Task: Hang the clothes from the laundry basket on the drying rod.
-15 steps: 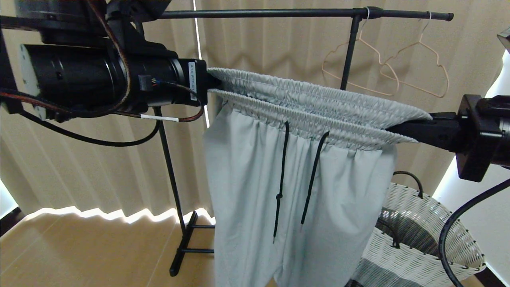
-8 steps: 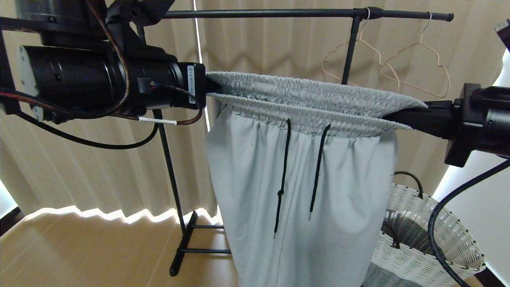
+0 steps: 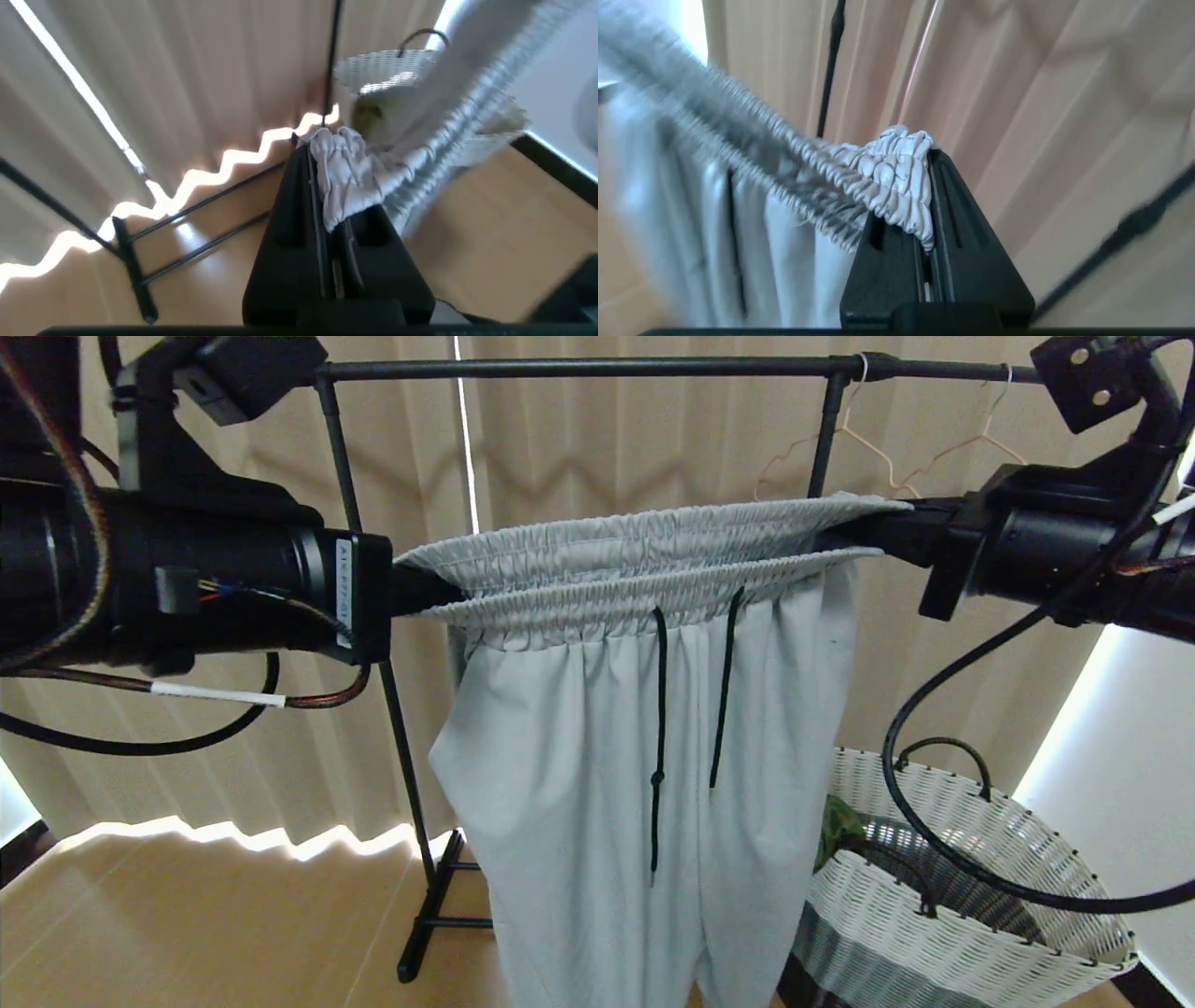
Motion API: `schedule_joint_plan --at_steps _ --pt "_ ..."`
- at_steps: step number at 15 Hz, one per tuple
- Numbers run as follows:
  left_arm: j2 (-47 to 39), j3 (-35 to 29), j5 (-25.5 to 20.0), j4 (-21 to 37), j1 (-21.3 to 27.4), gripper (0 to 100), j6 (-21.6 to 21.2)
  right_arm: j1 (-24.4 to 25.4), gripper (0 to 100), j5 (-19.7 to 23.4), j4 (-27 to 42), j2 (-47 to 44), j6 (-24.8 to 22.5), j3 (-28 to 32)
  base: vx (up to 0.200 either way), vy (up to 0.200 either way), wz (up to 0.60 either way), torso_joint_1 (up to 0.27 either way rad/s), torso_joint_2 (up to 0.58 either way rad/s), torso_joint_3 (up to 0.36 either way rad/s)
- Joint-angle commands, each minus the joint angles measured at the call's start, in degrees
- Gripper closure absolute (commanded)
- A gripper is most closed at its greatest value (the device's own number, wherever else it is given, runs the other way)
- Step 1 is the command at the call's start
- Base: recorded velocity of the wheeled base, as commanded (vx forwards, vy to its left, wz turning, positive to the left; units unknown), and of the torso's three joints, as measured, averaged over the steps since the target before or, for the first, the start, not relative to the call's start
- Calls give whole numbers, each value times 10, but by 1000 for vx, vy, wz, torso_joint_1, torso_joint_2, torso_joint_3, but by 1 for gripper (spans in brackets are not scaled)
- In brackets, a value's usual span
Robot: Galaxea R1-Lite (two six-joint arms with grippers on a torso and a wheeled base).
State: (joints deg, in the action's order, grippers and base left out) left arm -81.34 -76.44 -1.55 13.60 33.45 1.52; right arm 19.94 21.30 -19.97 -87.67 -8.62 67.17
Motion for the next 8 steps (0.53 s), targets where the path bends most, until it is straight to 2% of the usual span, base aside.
schedule_joint_plan --at_steps 1,3,8 --pt "29 13 -2 0 14 100 1 0 100 0 -4 -38 1 16 0 0 0 0 0 0" --pt "65 43 -3 1 57 100 1 1 100 1 -16 -65 13 49 0 0 0 0 0 0" --pt "65 51 -2 0 60 100 0 1 100 -1 -13 -62 14 52 0 0 0 0 0 0"
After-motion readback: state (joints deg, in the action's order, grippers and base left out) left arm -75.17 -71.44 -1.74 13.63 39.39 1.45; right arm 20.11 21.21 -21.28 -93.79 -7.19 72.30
